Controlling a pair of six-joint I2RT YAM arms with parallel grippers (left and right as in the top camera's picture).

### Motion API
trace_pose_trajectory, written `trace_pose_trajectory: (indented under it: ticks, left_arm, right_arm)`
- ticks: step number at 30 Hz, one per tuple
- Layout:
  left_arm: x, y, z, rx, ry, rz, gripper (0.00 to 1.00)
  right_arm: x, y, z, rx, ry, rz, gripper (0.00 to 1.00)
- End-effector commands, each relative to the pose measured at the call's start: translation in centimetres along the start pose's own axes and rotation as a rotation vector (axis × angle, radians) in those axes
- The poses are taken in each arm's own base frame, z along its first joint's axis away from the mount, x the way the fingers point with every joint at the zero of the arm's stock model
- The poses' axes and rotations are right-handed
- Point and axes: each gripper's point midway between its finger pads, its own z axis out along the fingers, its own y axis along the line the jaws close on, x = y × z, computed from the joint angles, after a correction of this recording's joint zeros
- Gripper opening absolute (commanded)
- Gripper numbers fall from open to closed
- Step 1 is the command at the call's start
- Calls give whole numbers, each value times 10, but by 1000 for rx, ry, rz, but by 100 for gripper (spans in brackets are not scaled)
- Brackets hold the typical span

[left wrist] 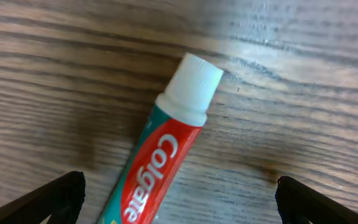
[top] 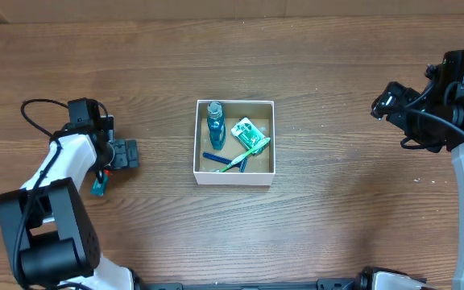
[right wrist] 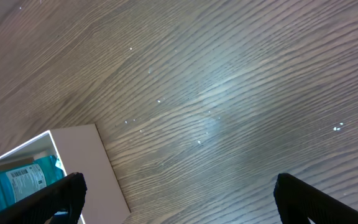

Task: Pack container
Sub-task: 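Grasp the Colgate toothpaste tube with the left gripper, then lower the toothpaste into the box and release it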

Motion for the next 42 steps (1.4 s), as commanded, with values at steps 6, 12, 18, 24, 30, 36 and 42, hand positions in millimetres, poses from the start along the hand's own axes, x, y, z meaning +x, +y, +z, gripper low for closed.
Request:
trace_pose_trajectory:
  ticks: [6,12,18,24,30,36,42]
  left_arm:
    - [22,-9,27,55,103,26,88]
    - [24,-9,26,56,110,26,30]
    - [23,-9,26,56,109,24,8]
    - [-1,-12,-5,60,93,-7,4]
    - [-65,-62,-126,101,-179,129,4]
    - [-65,-191,-238,262,-494,498,4]
    - [-7,-286,-228,331,-452,870,4]
  right_arm:
    - [-2,-1,-2,5,-12,-8,99]
    - [-2,-1,-2,5,-11,-8,99]
    - [-2,-1,-2,5,-13,-8,99]
    - [-2,-1,-2,5,-13,-8,99]
    - [-2,-1,-2,5,-13,-8,99]
    - [-2,-1,-2,5,-13,-8,99]
    - [-2,-1,-2,4,-14,-8,99]
